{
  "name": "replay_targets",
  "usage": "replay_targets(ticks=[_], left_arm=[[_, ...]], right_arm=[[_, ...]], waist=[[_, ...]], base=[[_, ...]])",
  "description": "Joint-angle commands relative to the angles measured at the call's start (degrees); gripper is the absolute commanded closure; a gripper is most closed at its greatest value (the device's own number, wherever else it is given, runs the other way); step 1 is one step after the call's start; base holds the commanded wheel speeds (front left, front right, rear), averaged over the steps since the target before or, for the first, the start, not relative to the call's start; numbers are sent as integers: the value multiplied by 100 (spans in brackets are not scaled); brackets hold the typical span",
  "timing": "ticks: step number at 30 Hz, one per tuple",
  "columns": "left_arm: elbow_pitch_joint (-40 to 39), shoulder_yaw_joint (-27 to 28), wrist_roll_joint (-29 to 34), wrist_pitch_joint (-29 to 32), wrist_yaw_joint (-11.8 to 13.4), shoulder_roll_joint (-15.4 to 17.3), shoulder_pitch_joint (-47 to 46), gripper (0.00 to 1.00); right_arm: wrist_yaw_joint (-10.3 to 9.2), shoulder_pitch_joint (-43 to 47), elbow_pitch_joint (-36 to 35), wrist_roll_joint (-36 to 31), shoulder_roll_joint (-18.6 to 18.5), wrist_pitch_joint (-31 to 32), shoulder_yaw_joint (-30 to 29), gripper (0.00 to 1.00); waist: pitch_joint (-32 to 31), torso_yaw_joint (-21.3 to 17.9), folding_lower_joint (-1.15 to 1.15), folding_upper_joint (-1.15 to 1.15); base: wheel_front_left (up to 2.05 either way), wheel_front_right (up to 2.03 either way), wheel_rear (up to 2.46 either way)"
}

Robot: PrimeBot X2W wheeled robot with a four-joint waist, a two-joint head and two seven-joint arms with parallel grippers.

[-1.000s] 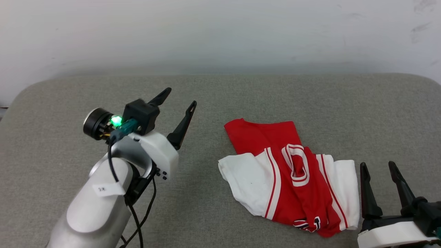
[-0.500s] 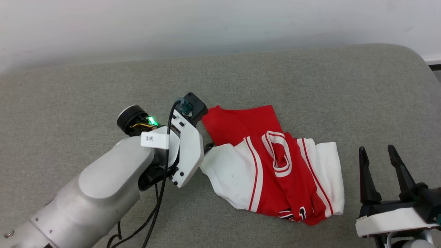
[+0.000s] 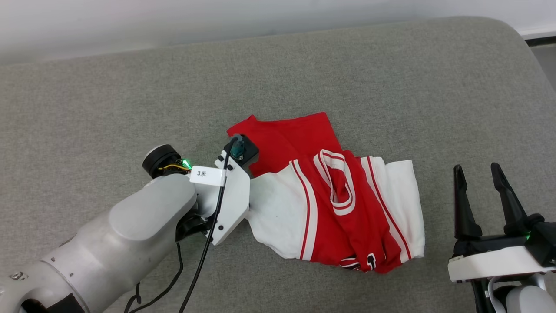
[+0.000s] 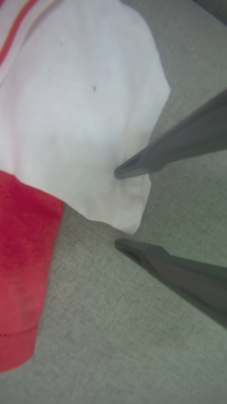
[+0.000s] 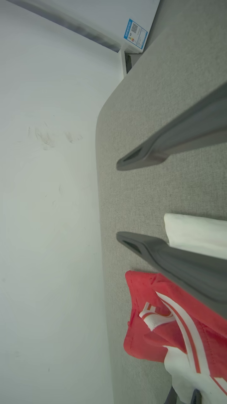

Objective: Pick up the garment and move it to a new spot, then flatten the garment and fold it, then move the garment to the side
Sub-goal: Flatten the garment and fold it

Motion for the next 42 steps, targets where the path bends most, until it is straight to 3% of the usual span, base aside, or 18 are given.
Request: replay_targets(ticks=[1, 5, 6, 7, 17, 23, 26, 34, 42], left_arm=[[39, -60, -40, 55, 0, -1, 28, 0], [58, -142, -21, 142, -1, -28, 225, 0], [60, -151, -30, 78, -1, -39, 247, 62], [71, -155, -52, 13, -1, -56, 258, 100], [181, -1, -391, -1370, 0, 26, -64, 100], [123, 263, -664, -2027, 13, 525, 176, 100], [49, 395, -837, -2183, 136, 846, 426, 100], [-65, 575, -1359, -2272, 555, 1624, 1342, 100], [208, 767, -1910, -2382, 754, 2182, 2080, 100]], right_arm=[[-4, -79, -25, 4, 14, -11, 5, 0], [-5, -119, -19, 15, 14, -11, -15, 0], [-4, -124, -14, 10, 14, -11, -22, 0], [-4, -126, -8, 3, 14, -11, -26, 0], [-5, 85, 69, -68, 14, -11, -122, 0], [-5, 274, 99, -86, 13, -11, -146, 0], [-4, 338, 108, -87, 13, -11, -146, 0], [-5, 448, 135, -122, 13, -11, -153, 0], [-4, 516, 162, -161, 13, -11, -173, 0]], waist=[[40, -25, -1, 0], [92, -27, -1, 0], [96, -18, -1, 0], [94, -2, -1, 0], [-295, 273, -1, 0], [-546, 489, -1, 0], [-637, 577, -1, 0], [-773, 683, -1, 0], [-778, 626, -1, 0]], base=[[0, 0, 0], [0, 0, 0], [0, 0, 0], [0, 0, 0], [0, 0, 0], [0, 0, 0], [0, 0, 0], [0, 0, 0], [0, 0, 0]])
